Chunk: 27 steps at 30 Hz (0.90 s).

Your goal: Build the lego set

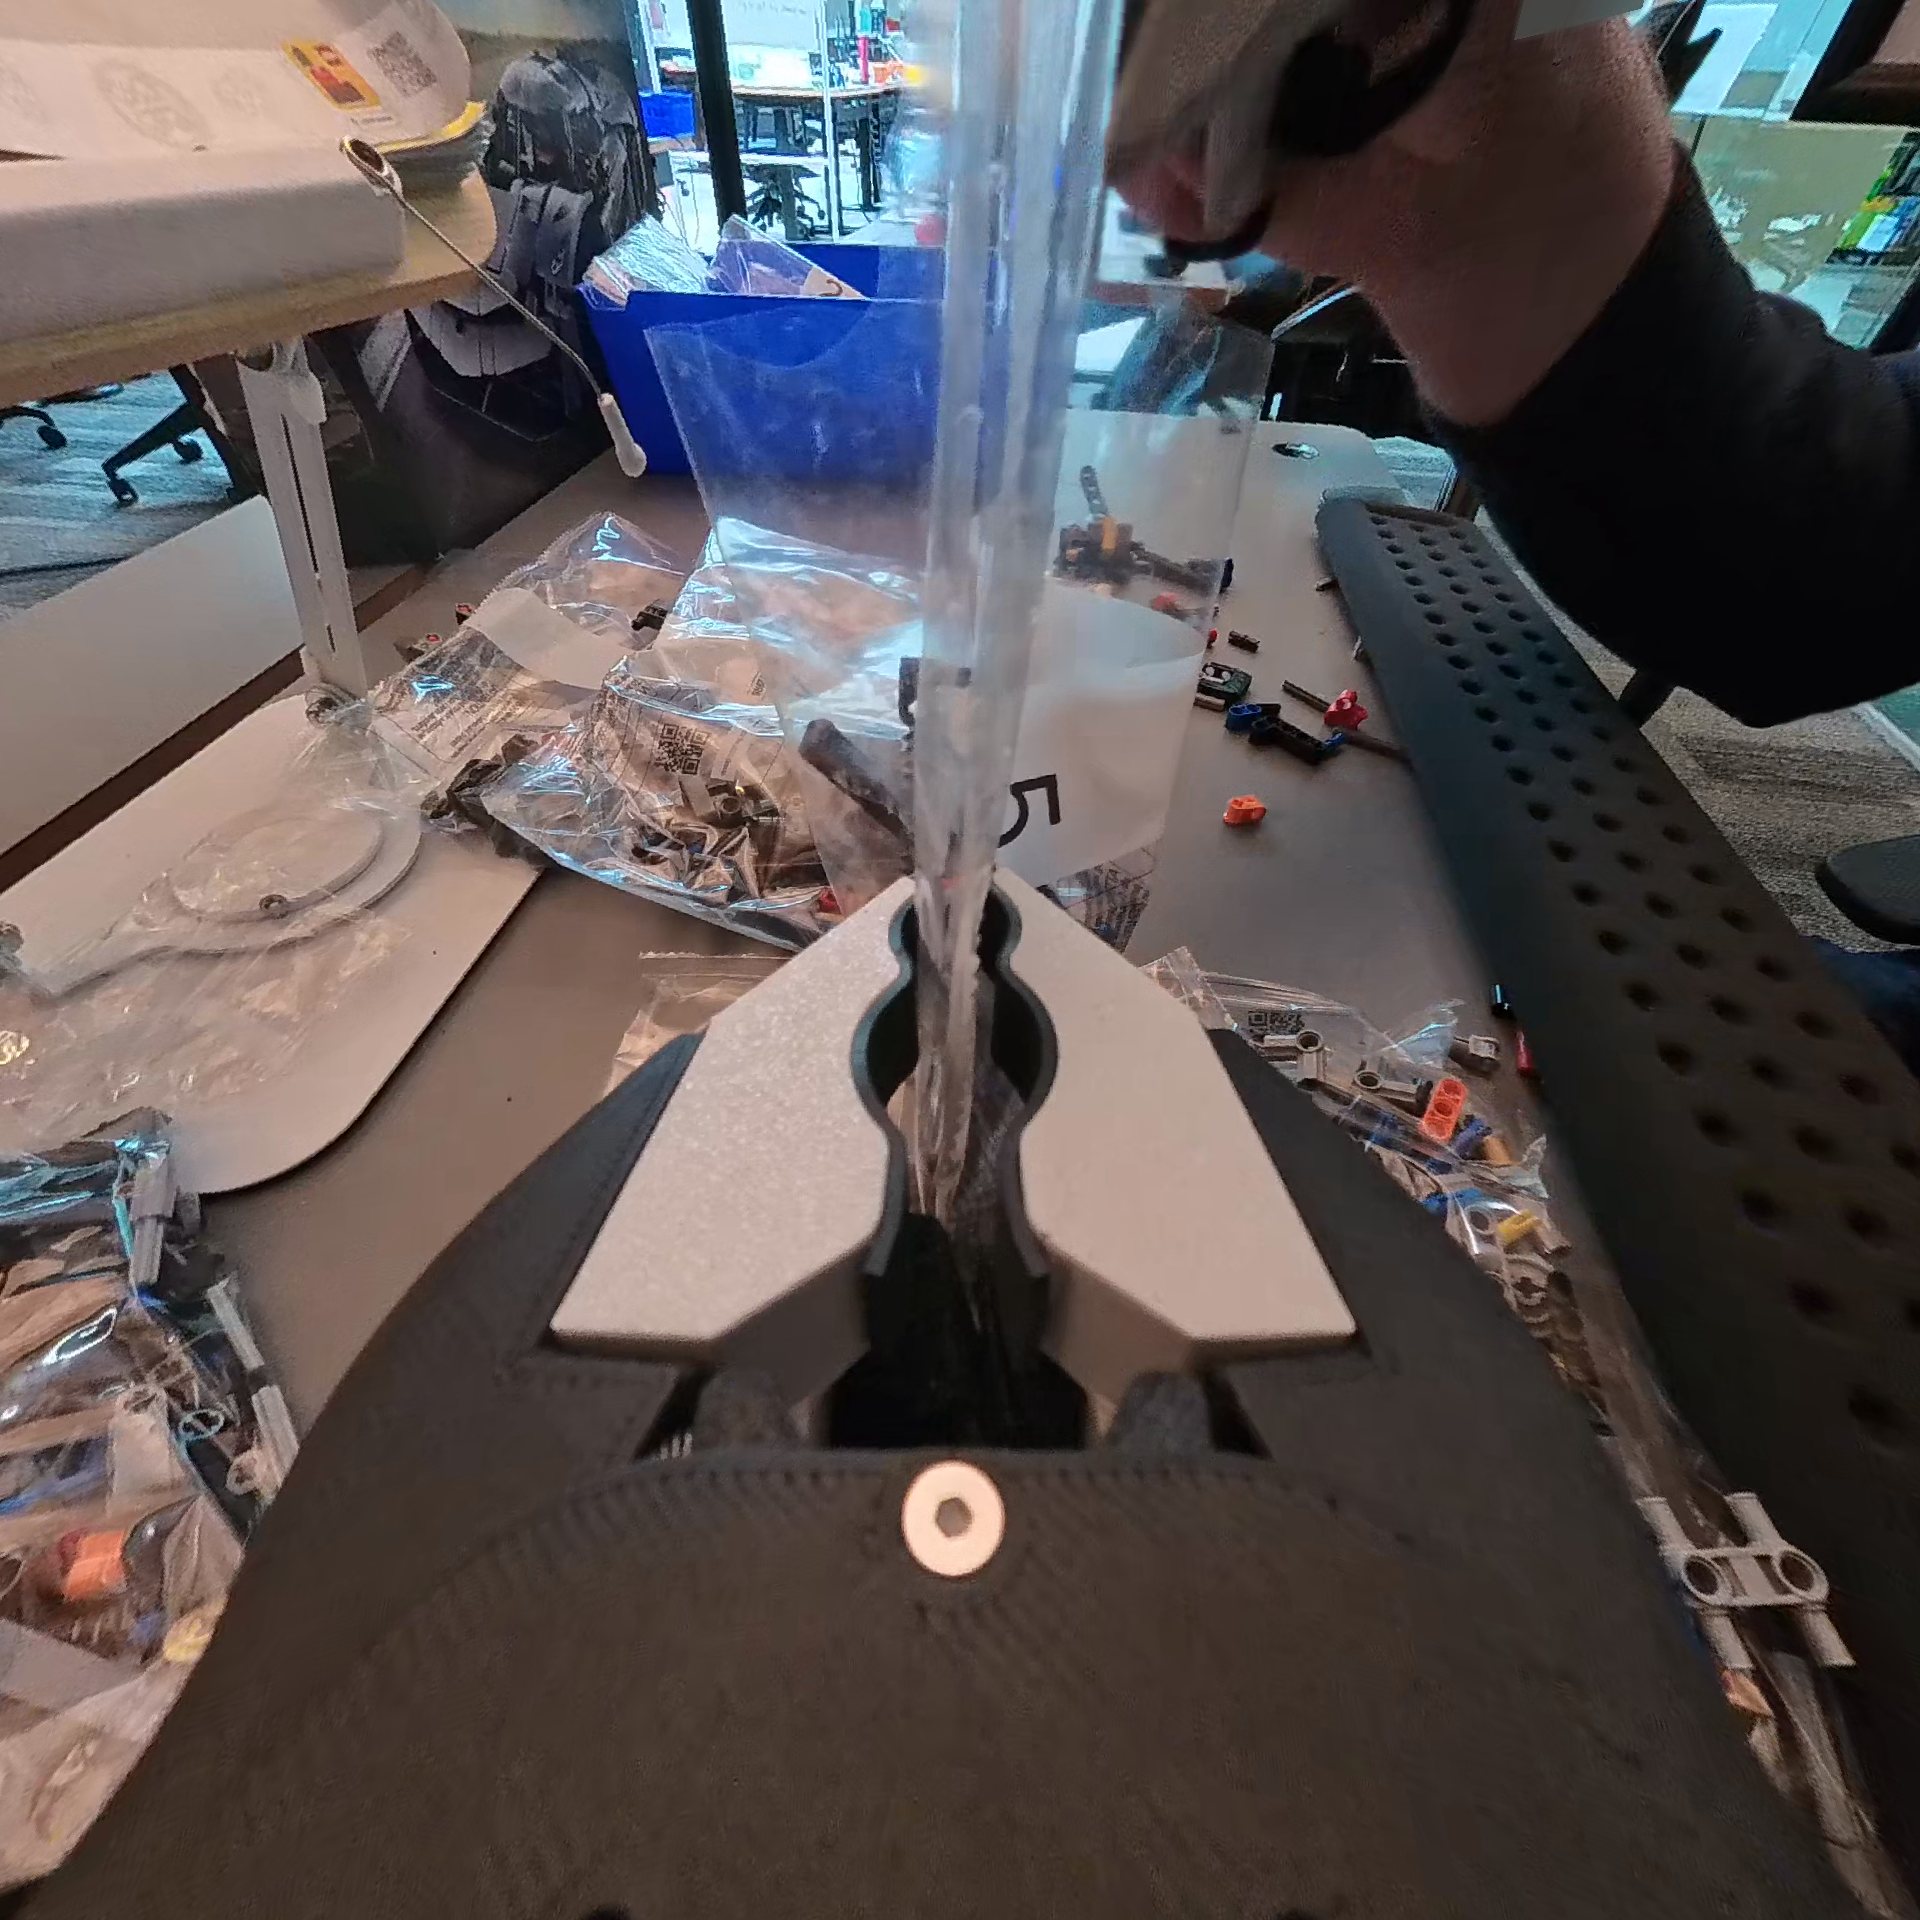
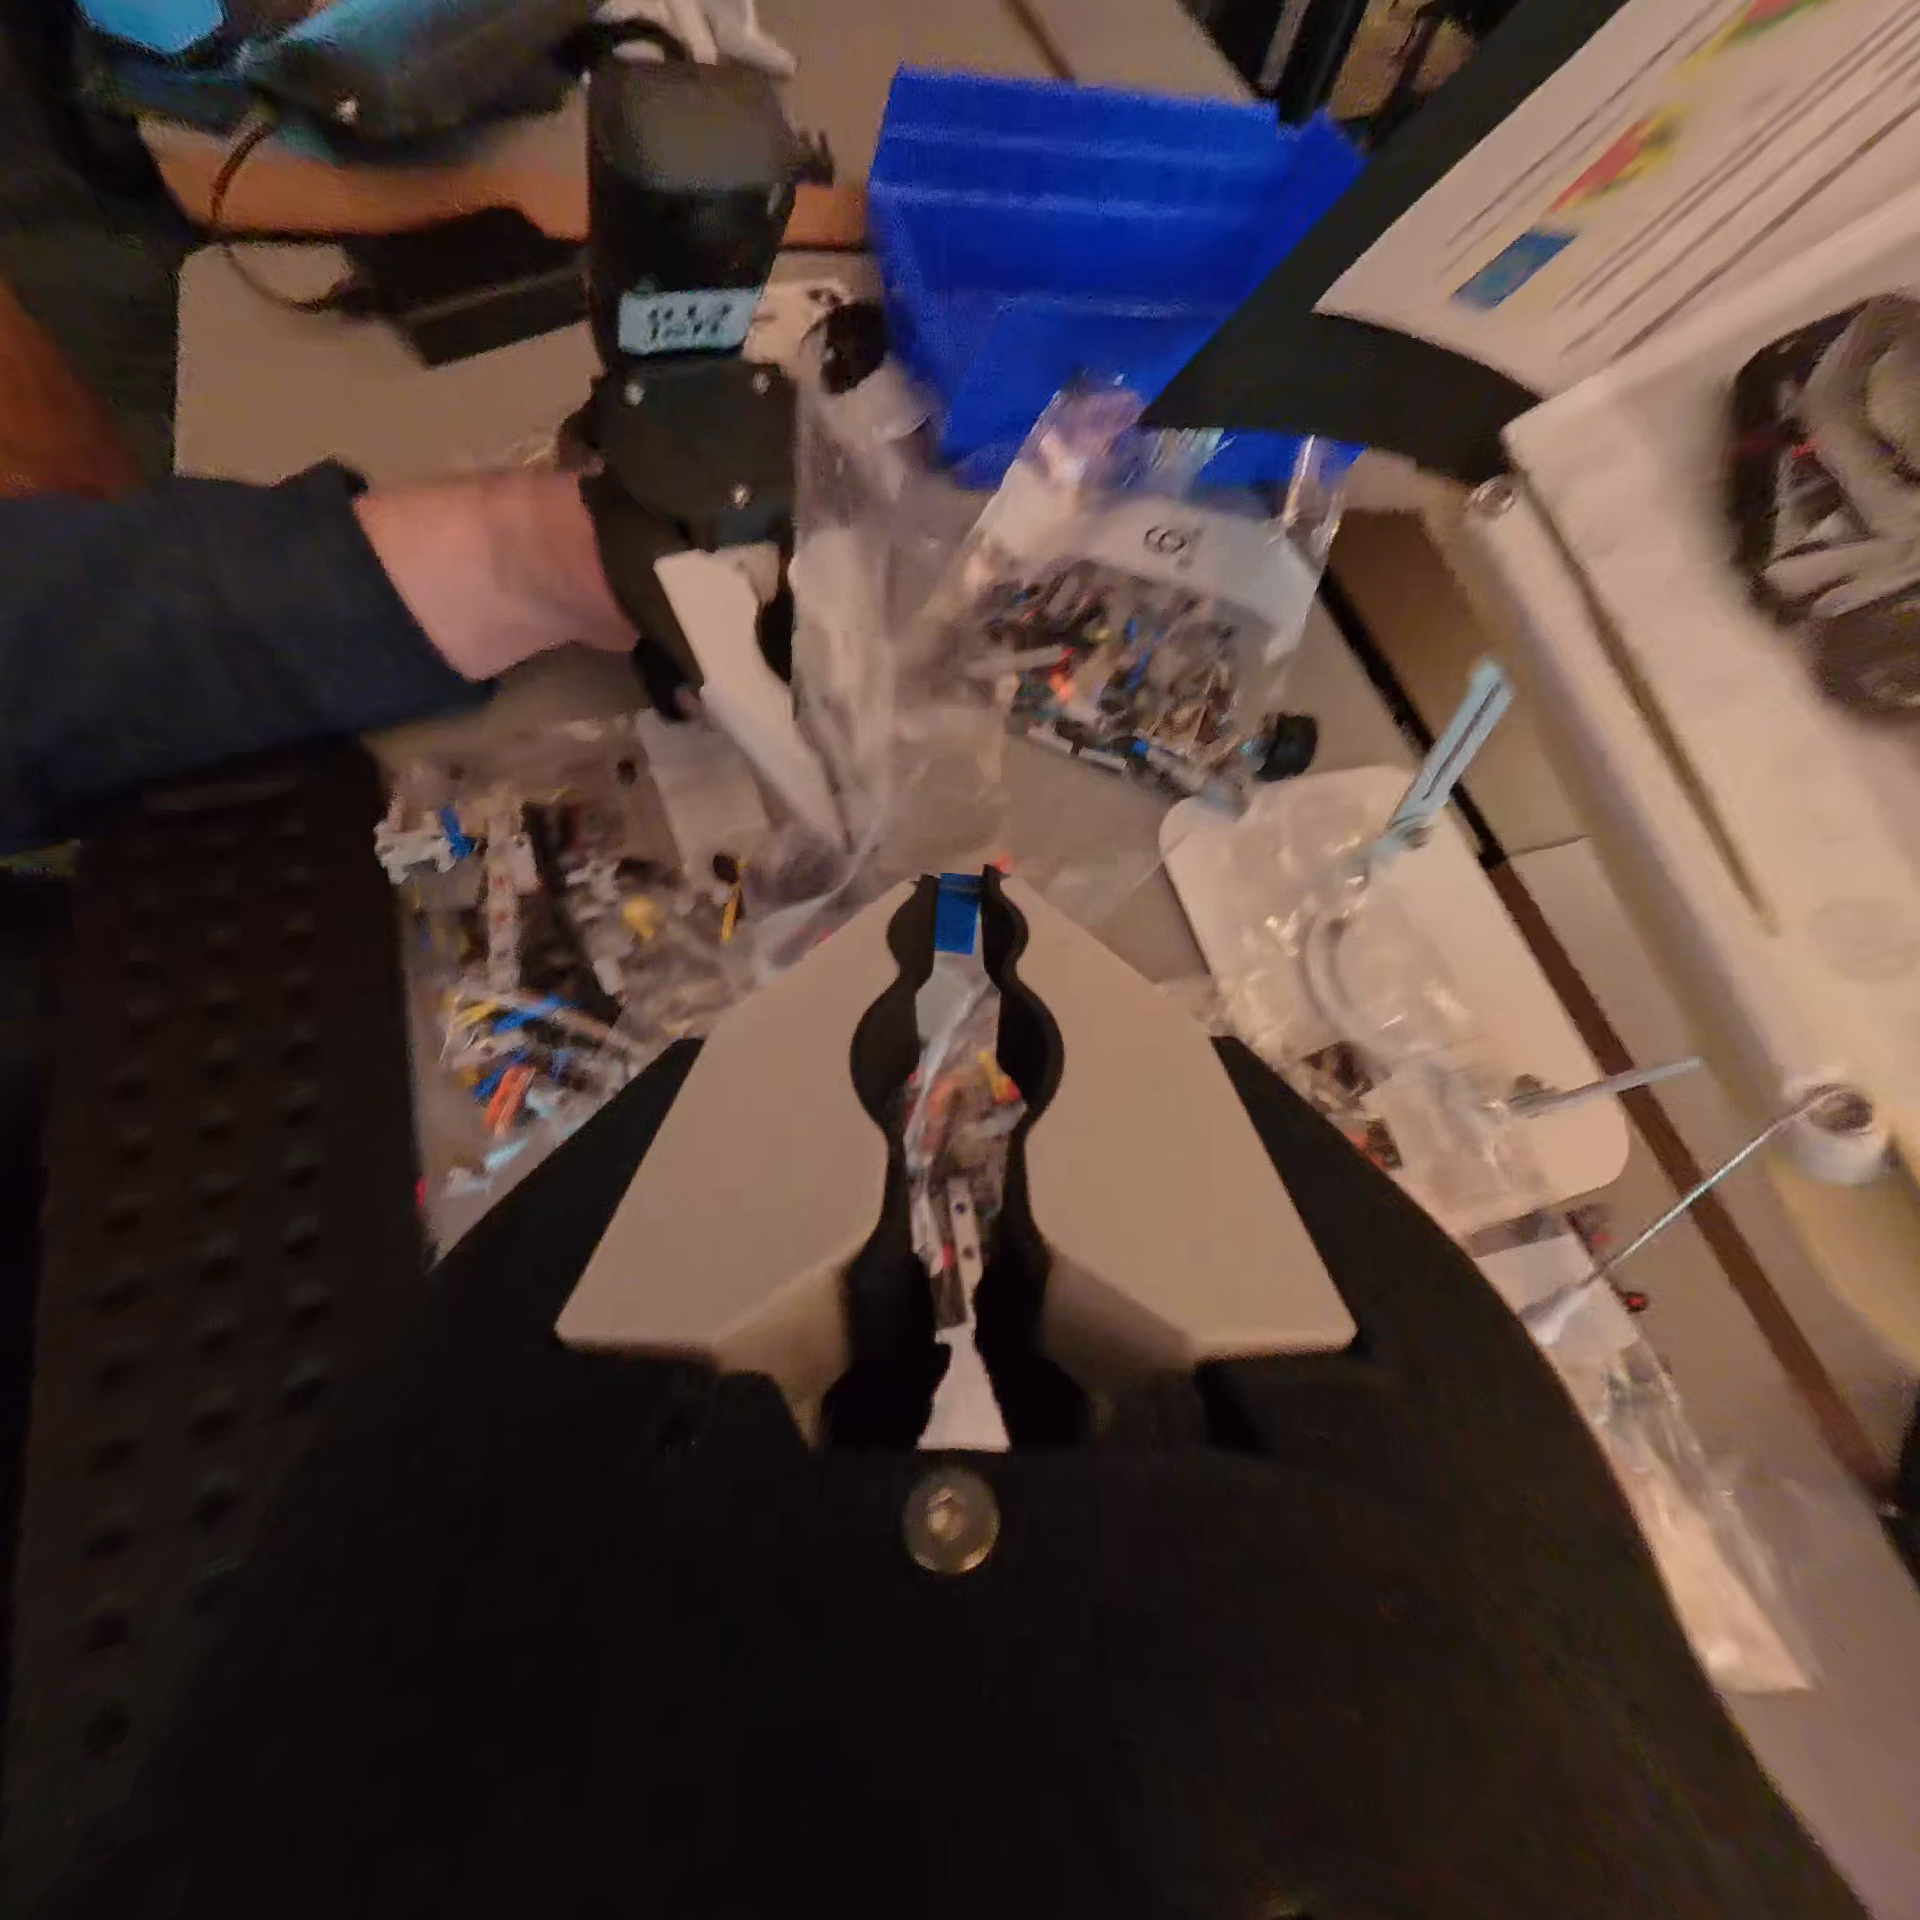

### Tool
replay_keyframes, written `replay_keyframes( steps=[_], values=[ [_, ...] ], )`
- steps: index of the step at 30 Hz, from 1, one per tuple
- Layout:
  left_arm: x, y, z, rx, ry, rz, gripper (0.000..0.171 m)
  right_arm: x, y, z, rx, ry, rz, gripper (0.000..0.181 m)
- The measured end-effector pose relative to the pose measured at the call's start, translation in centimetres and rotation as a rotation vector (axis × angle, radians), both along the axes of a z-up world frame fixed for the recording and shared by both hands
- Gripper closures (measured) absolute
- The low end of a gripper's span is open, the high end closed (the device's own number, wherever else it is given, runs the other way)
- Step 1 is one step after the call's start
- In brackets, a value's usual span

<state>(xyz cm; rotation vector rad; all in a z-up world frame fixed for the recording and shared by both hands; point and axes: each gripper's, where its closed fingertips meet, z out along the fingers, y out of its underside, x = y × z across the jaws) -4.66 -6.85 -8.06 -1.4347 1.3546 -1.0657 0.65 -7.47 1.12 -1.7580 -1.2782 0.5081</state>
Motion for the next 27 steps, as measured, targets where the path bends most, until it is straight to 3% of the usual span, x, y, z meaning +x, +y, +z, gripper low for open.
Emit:
replay_keyframes(
  steps=[7, 14, 22, 27],
  values=[
    [0.1, -0.2, 0.0, 0.002, 0.004, -0.009, 0.165, -2.2, 0.8, -1.7, -0.074, -0.049, 0.033, 0.168],
    [0.1, -0.1, 0.0, 0.001, 0.003, -0.005, 0.165, 1.1, -0.1, -1.3, -0.052, -0.046, -0.048, 0.165],
    [0.1, -0.1, 0.0, 0.0, 0.004, -0.005, 0.164, 7.5, -6.7, -13.3, -0.345, -0.355, -0.098, 0.157],
    [0.0, 0.1, -0.1, -0.005, 0.0, 0.003, 0.164, 8.4, -9.0, -17.7, -0.427, -0.424, -0.119, 0.158]
  ],
)
